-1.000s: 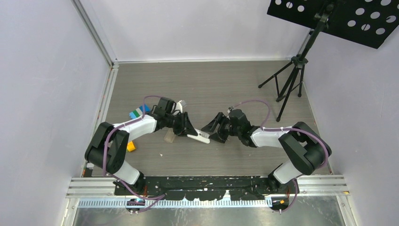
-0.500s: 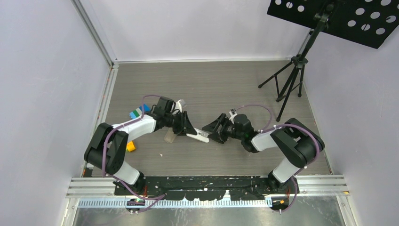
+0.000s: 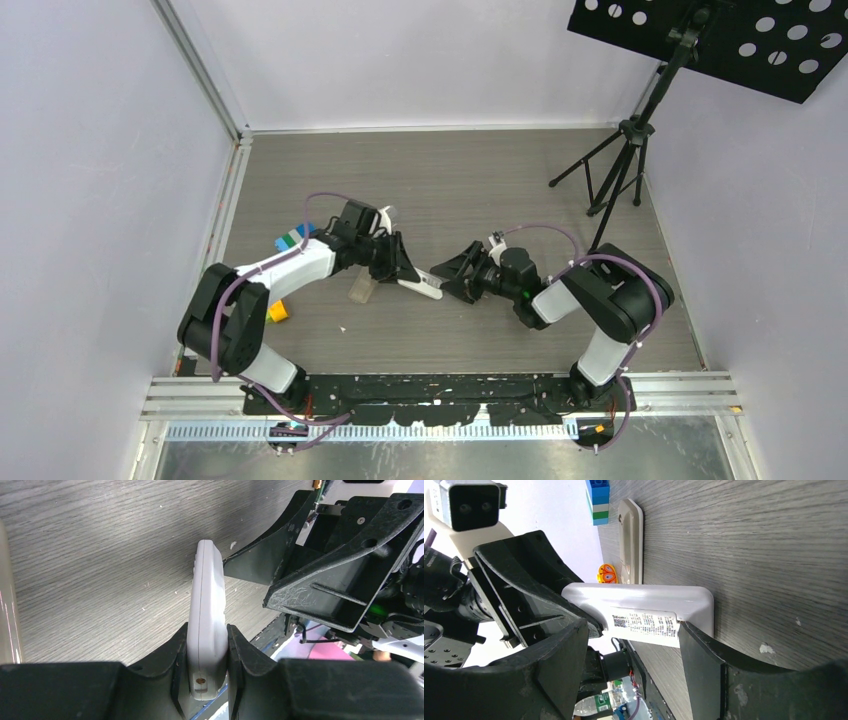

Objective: Load the batteries into the remote control

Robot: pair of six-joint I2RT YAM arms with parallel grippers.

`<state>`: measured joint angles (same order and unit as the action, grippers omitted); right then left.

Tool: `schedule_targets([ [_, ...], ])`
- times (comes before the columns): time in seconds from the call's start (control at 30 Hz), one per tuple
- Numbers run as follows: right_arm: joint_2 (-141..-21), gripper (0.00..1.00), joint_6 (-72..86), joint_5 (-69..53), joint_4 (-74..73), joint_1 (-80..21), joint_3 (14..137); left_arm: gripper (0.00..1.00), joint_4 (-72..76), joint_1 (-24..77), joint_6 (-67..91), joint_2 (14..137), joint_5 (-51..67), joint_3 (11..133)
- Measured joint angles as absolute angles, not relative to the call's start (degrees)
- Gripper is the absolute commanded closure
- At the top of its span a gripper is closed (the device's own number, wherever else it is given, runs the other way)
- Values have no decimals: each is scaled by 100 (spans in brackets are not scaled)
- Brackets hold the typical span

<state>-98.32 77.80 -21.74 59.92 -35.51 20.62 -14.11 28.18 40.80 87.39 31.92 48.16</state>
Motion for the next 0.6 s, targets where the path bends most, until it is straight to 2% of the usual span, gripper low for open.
schedule_targets([
  [0.6,-9317,30,7669,-1835,5675,-3588,1815,100,-1782,3183,3837,8715,2646,5081],
])
